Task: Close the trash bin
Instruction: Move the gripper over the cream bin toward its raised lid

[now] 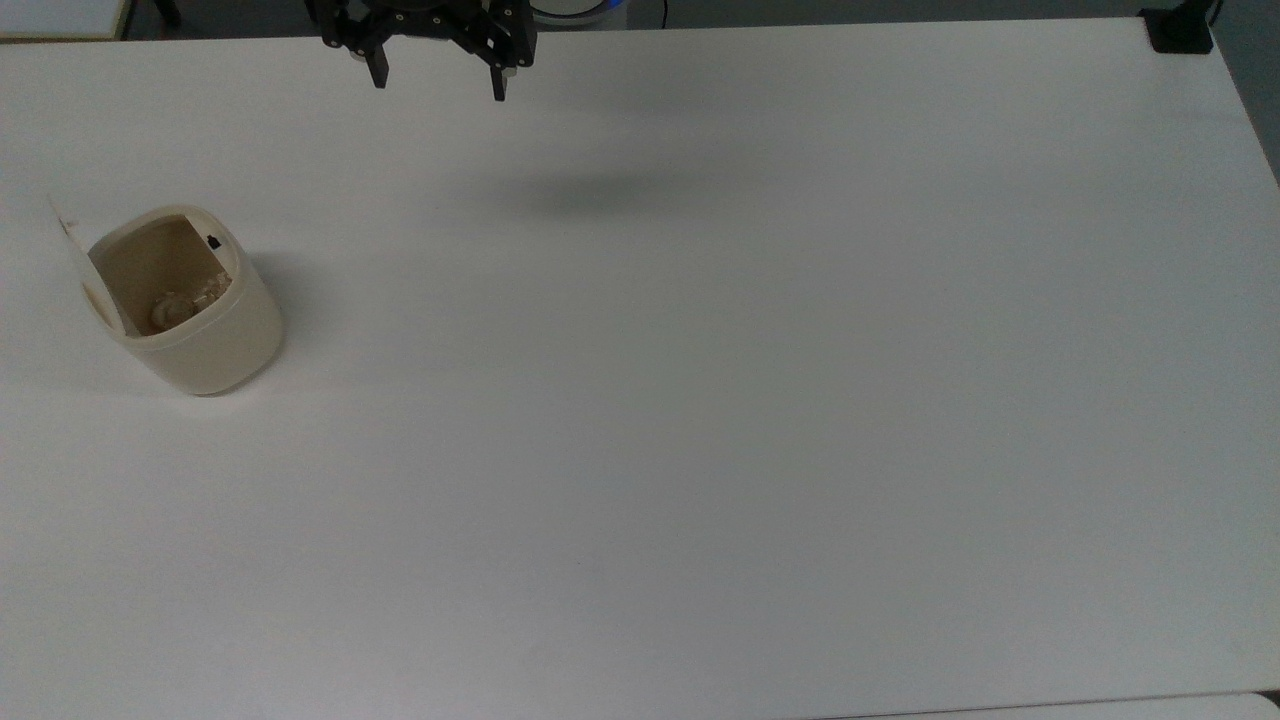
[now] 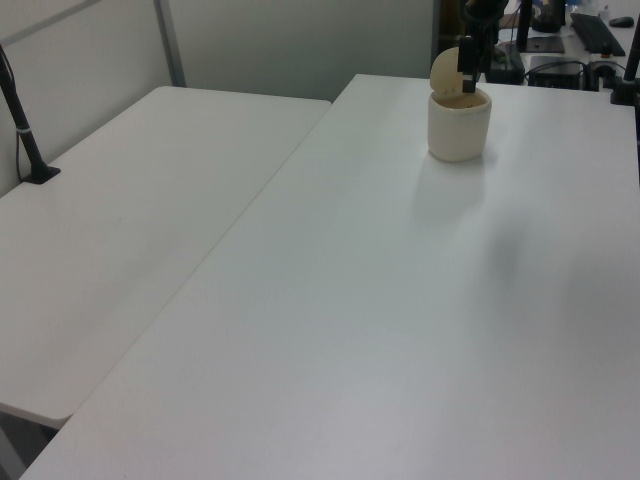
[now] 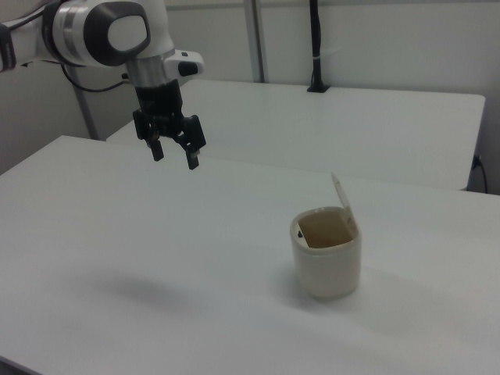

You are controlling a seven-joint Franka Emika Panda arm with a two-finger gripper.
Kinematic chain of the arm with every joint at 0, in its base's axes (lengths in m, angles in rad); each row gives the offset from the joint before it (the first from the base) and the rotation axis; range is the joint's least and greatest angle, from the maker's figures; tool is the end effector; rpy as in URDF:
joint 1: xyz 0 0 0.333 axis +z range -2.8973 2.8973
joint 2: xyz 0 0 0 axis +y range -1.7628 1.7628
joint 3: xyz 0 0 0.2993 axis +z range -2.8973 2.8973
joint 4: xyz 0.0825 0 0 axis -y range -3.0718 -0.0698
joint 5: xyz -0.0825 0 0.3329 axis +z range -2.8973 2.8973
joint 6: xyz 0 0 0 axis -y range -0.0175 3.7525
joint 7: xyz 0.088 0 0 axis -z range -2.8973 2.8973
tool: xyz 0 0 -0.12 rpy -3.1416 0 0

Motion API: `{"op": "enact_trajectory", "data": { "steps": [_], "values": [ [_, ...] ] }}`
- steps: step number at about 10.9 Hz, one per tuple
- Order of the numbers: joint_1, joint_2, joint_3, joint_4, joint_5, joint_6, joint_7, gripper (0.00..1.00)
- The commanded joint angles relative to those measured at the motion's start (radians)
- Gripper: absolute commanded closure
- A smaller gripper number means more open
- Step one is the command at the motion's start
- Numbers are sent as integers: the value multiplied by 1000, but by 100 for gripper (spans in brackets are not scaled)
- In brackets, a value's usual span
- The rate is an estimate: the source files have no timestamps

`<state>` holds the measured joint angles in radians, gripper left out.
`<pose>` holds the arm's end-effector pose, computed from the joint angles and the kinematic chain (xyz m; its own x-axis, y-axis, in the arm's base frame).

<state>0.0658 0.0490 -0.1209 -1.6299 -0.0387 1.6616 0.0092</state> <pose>0.5218 -0.0317 0.5528 0.9980 -0.0607 -0.0166 -0.0599 -0.9972 0.0445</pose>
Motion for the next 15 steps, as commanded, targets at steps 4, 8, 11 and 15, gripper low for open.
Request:
{"op": "enact_trajectory", "data": {
  "steps": [4,8,11,15],
  "values": [
    [2,-8,-39,-13,-1,66,-40,0],
    [2,-8,-39,-13,-1,67,-40,0],
    [0,-6,-40,-11,-1,72,-40,34],
    [-4,-3,-48,-5,28,73,93,62]
  ]
}}
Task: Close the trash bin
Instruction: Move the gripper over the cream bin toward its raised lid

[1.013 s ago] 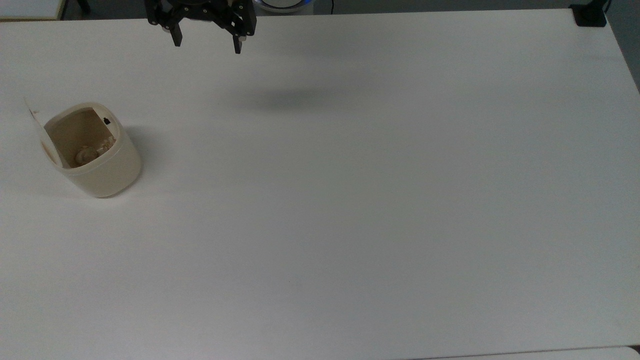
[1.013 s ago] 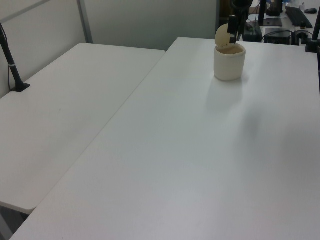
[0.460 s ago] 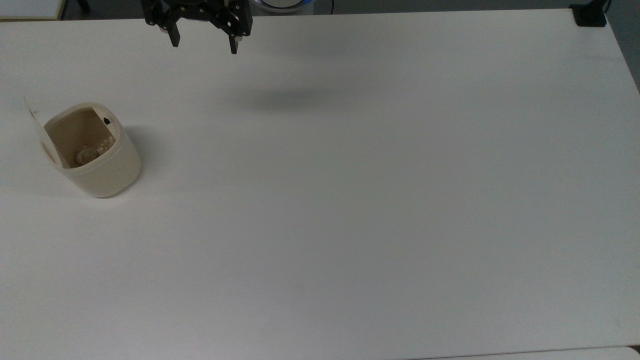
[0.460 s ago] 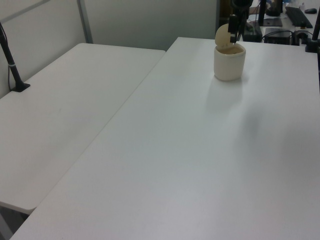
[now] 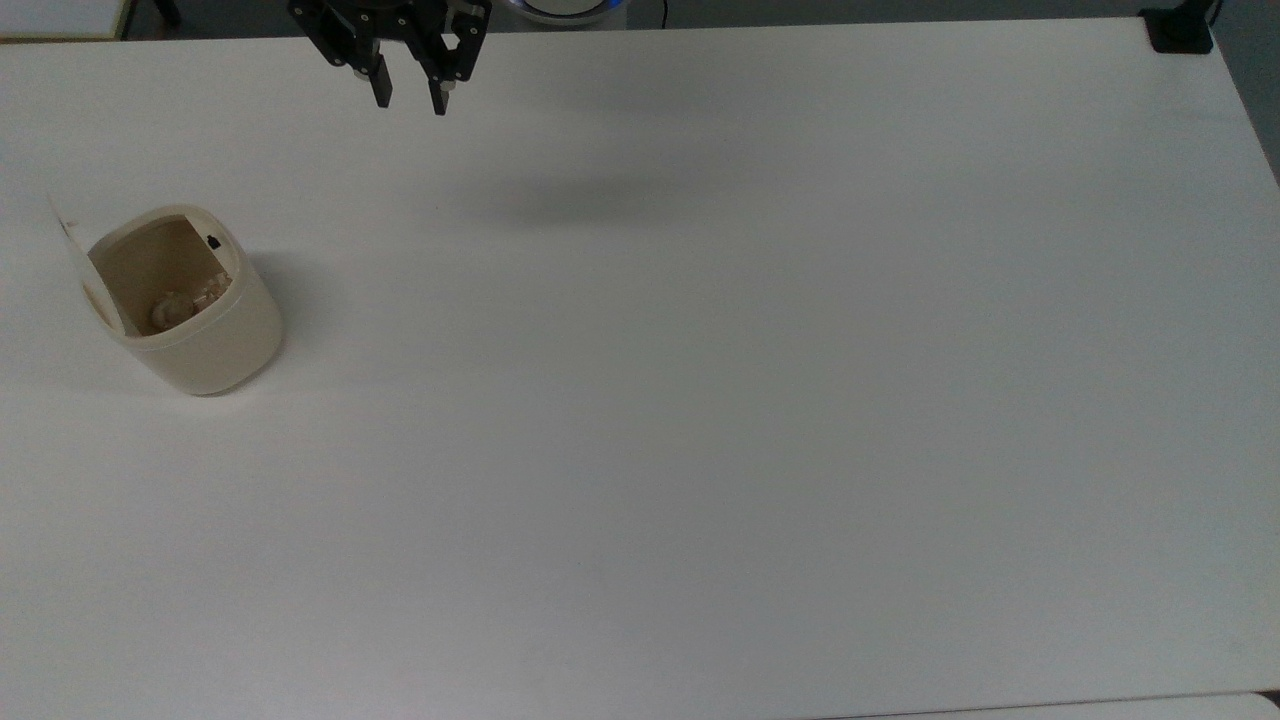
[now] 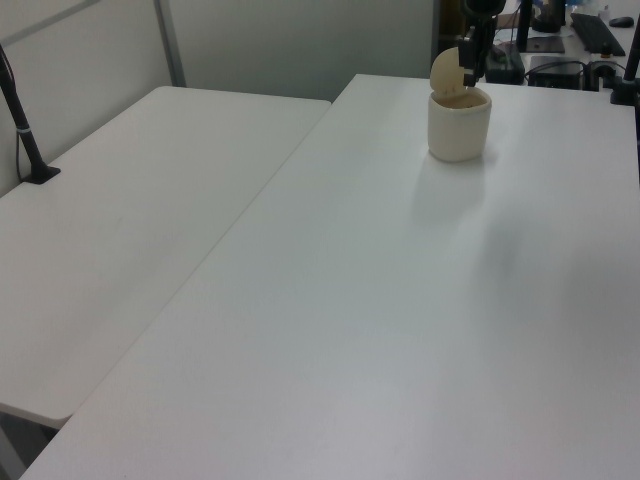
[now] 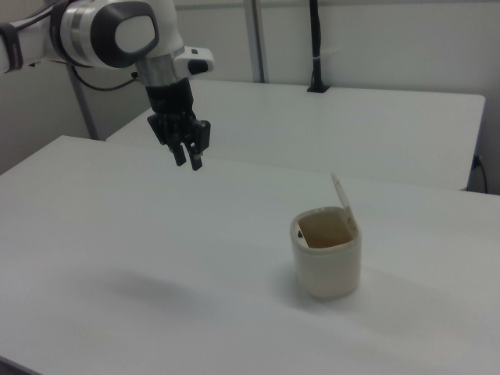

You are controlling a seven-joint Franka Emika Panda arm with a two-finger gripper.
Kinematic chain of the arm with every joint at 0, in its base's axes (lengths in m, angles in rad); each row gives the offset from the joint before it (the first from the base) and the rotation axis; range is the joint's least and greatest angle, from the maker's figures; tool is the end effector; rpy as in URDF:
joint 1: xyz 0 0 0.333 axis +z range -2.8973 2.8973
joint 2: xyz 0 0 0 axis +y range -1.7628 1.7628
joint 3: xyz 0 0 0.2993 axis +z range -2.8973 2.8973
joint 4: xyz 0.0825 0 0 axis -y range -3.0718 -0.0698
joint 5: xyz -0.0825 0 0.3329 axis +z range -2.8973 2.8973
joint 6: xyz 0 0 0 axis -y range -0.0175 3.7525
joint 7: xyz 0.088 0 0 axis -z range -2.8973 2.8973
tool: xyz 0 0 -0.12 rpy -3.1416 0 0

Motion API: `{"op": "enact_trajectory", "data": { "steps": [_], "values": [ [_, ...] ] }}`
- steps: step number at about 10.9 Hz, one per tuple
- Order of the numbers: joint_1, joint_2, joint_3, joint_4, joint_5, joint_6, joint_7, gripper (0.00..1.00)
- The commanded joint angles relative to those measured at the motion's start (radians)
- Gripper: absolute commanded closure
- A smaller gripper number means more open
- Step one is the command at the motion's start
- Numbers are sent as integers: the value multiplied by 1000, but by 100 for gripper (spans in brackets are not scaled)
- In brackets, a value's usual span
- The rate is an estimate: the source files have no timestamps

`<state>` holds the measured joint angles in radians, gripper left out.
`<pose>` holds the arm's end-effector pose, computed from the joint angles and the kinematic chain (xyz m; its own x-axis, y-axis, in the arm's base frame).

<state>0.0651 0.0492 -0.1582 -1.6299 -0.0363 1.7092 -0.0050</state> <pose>0.5260 -0.0512 0.5570 0.9961 -0.0825 0.0304 -0.0838 -0.9955 0.0440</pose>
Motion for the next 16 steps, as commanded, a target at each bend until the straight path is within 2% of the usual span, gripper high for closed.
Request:
{"op": "enact_trajectory", "data": {
  "steps": [1,2,4,5,6,8,9,11,16],
  "values": [
    [-5,6,-20,10,26,27,190,62],
    [-5,30,-38,28,22,27,250,64],
    [-1,98,-127,109,16,61,432,65],
    [-2,107,-165,117,19,79,453,65],
    [-5,109,-188,117,18,120,454,71],
    [-36,129,-205,117,15,246,470,90],
    [-47,135,-217,116,4,319,479,94],
    [-50,179,-248,116,-42,458,505,95],
    [-110,277,-253,116,-142,636,539,95]
  ]
}}
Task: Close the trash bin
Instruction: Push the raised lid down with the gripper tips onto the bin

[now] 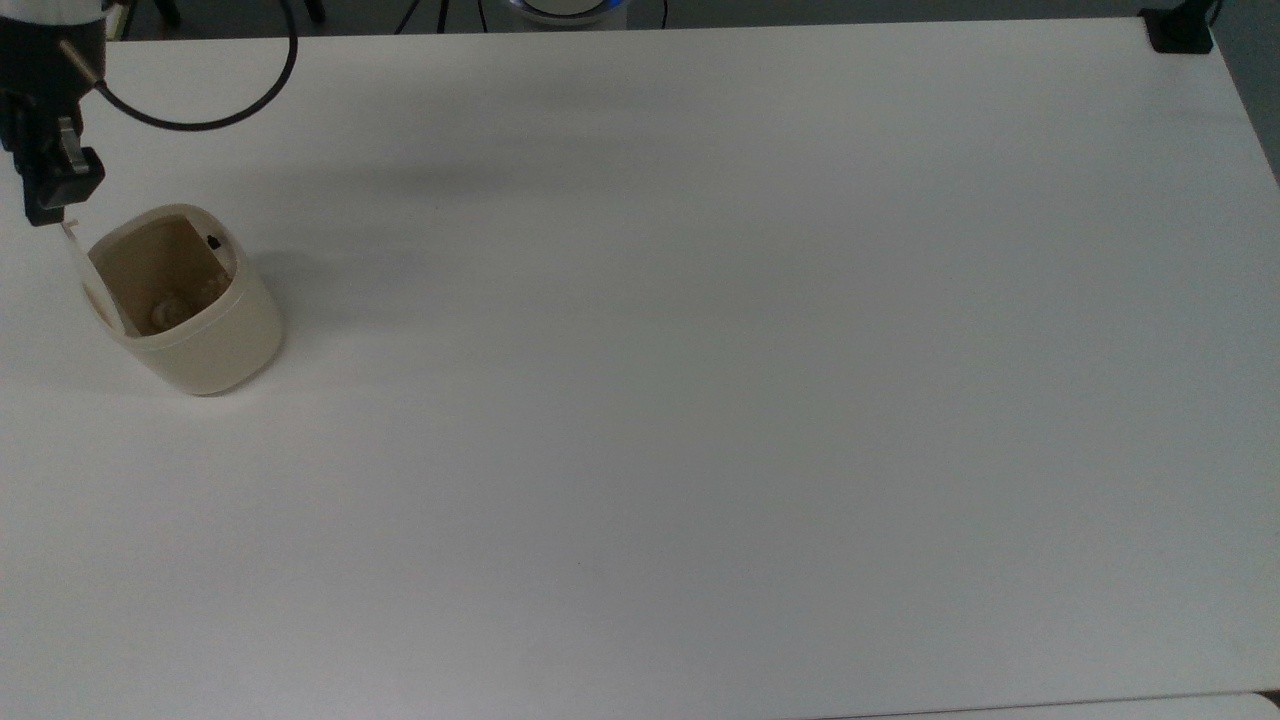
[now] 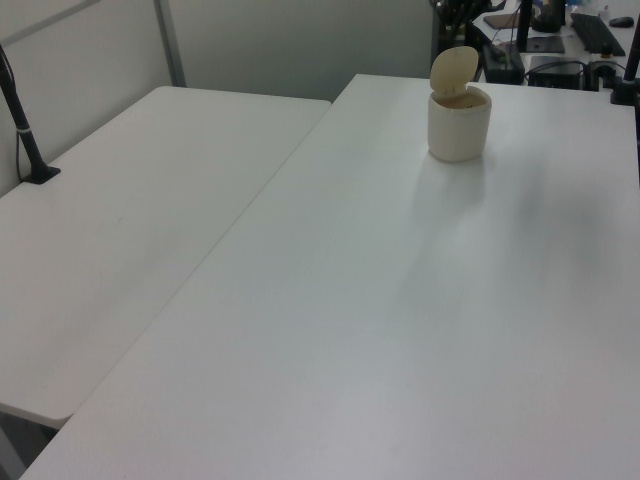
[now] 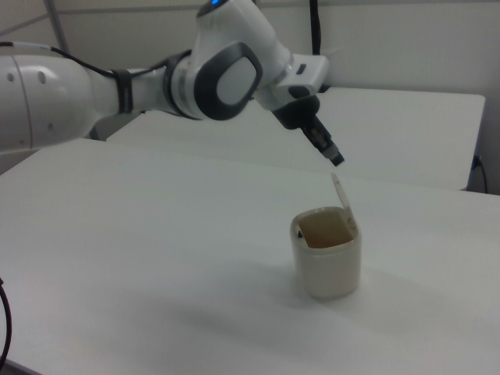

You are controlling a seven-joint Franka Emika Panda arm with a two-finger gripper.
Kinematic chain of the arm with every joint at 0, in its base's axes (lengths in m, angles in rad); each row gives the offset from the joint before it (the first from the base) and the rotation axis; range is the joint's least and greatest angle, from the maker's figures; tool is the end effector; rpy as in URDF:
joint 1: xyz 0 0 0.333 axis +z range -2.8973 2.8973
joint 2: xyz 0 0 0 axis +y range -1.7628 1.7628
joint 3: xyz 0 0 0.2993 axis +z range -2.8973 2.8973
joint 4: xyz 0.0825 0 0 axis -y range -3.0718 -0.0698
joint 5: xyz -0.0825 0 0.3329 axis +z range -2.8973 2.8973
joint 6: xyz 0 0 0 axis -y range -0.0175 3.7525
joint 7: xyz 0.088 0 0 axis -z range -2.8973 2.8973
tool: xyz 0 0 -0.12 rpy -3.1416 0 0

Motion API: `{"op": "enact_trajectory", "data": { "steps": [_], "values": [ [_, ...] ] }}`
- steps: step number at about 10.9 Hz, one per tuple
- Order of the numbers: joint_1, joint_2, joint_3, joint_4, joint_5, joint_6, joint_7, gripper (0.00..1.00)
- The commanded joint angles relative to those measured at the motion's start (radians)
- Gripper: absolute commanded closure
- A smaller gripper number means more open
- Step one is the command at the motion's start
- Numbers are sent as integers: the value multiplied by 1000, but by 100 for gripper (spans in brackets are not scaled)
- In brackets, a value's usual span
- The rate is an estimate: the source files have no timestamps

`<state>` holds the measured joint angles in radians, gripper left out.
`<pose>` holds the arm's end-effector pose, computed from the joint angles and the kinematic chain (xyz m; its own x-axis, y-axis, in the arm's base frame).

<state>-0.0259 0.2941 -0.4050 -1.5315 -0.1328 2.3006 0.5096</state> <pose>0.5911 -0.2392 0.5388 0.5734 -0.6349 0.5179 -0.7368 -0.6760 -0.0131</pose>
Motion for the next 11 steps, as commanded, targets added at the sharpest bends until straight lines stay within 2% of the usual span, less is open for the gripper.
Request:
{"op": "enact_trajectory", "data": {
  "steps": [1,4,6,9,11],
  "values": [
    [-22,42,-6,17,-47,49,23,95],
    [-22,50,-5,5,-68,48,14,96],
    [-20,48,-3,-7,-54,37,14,96],
    [-6,46,11,-39,-42,-59,-14,96],
    [-6,46,21,-68,14,-134,-104,100]
  ]
}}
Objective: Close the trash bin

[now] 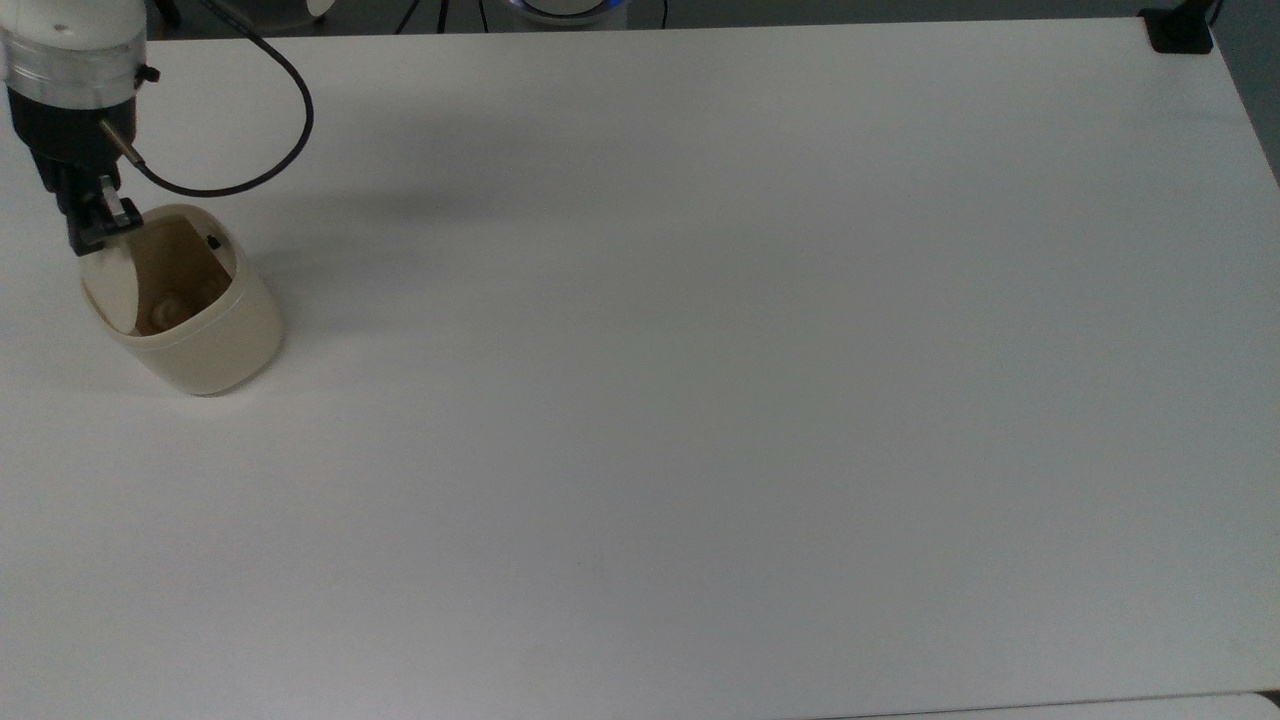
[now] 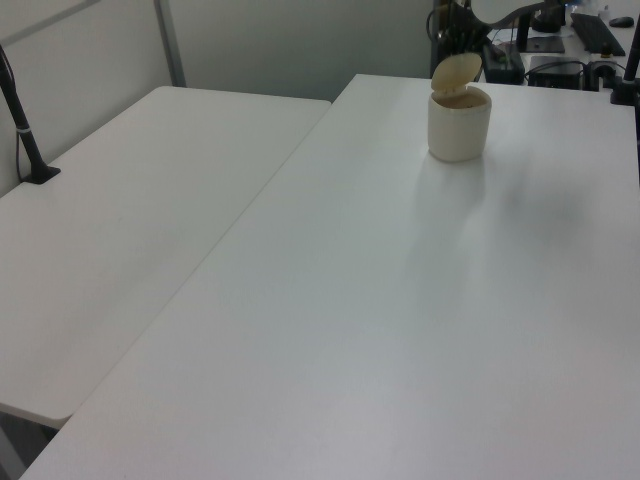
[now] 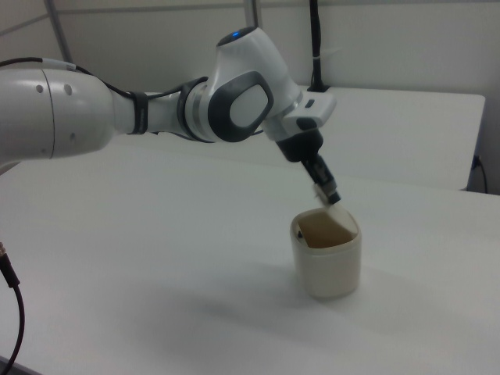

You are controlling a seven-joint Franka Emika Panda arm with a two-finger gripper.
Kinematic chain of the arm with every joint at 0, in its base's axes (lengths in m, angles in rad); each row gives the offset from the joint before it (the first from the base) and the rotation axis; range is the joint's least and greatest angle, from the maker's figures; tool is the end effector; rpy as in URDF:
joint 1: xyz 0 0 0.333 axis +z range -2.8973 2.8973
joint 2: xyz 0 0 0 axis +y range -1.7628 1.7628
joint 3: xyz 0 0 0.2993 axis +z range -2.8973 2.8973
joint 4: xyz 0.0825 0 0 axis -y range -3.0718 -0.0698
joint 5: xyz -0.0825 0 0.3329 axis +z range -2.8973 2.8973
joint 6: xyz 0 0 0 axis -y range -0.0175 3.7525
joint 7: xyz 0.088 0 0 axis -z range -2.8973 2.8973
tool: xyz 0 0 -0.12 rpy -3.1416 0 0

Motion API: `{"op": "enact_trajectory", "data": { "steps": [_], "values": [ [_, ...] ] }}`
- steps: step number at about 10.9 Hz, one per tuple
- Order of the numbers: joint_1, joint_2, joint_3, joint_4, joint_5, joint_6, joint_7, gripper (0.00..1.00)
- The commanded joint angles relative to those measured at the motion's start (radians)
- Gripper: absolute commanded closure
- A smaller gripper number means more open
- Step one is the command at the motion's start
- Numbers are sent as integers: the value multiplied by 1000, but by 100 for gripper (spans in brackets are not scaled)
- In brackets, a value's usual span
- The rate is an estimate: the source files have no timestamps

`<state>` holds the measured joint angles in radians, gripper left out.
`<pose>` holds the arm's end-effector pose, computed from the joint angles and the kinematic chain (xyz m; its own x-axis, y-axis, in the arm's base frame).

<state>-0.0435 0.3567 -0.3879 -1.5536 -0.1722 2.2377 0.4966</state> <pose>0.5940 -0.2434 0.4822 0.6494 -0.6343 0.4195 -0.7287 -0.6769 0.1044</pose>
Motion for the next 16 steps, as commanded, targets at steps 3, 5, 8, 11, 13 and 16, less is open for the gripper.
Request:
{"op": "enact_trajectory", "data": {
  "steps": [3,5,8,11,13,16],
  "values": [
    [13,-13,30,-121,82,-73,-113,100],
    [13,1,37,-138,79,-52,-113,100],
    [11,-1,35,-131,77,-46,-113,100],
    [14,-60,35,-112,77,-58,-113,94],
    [55,-137,34,-111,77,-145,-113,51],
    [147,-241,50,-111,82,-358,-182,0]
  ]
}}
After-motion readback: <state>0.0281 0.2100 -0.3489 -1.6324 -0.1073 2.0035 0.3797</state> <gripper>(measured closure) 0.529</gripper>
